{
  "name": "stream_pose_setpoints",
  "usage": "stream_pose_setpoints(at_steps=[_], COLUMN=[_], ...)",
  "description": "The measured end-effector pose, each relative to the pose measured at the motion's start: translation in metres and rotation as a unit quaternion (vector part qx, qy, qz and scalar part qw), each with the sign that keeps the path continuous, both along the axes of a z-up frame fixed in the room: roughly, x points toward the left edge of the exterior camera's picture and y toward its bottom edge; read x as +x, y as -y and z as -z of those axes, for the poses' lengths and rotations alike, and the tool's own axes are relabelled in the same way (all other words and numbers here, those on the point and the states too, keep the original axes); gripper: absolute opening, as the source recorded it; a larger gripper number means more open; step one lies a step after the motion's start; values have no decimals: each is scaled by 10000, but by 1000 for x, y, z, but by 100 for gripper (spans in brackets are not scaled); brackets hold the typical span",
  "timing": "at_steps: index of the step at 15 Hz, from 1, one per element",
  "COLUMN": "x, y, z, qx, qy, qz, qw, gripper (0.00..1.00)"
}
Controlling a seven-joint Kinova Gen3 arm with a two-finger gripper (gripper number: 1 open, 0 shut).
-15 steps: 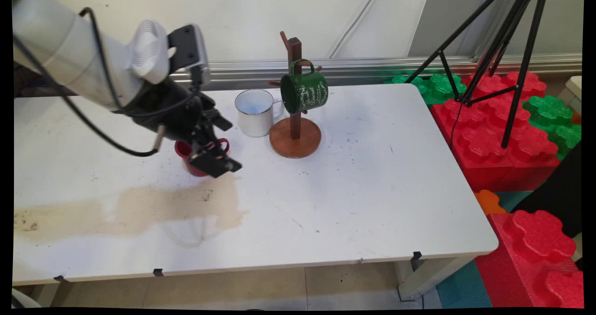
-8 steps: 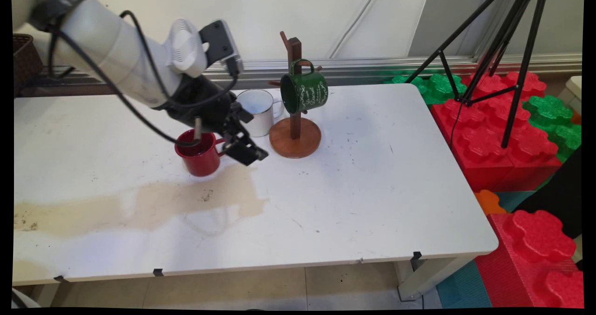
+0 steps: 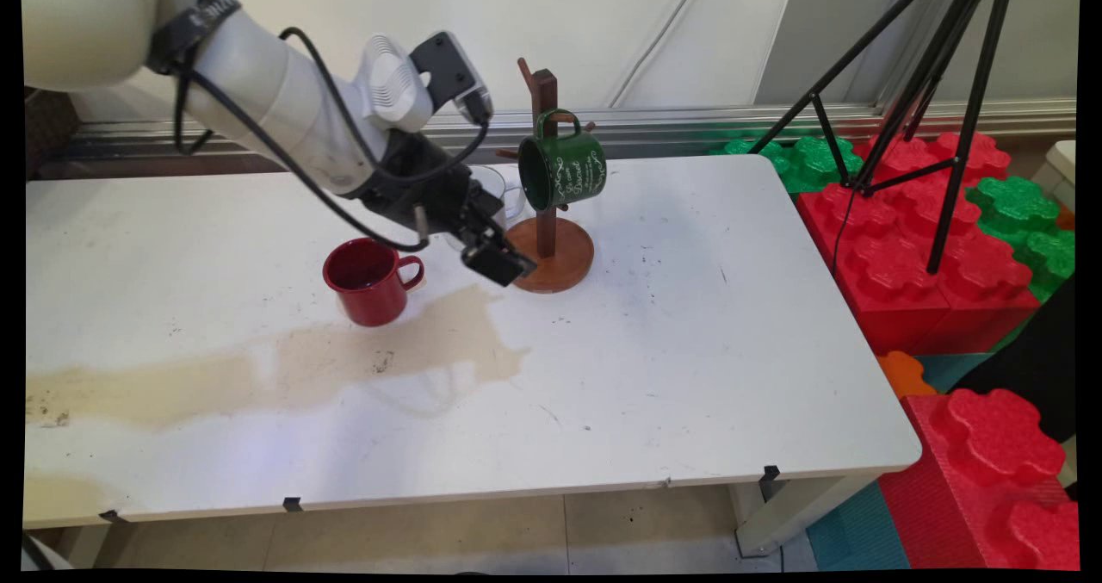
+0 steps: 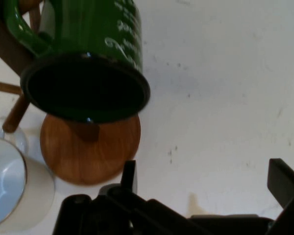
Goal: Pick up the green mug from the rack
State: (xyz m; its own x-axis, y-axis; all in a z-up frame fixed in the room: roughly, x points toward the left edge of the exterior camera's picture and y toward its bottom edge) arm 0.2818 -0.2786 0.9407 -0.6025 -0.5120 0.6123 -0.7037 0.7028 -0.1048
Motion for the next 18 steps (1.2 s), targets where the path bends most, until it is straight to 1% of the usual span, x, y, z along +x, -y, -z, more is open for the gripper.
stream_pose_setpoints(at_steps=[3, 6, 8, 13, 18], x=[-4, -4, -2, -2, -3], y=[11, 16, 21, 34, 46], z=[5, 7, 9, 13, 24], qx=[-58, -91, -175, -351, -395], qy=[-263, -430, -582, -905, -1179], qz=[-166, -309, -427, -602, -735], qw=[9995, 9986, 9972, 9935, 9895], gripper=[100, 100, 100, 100, 100])
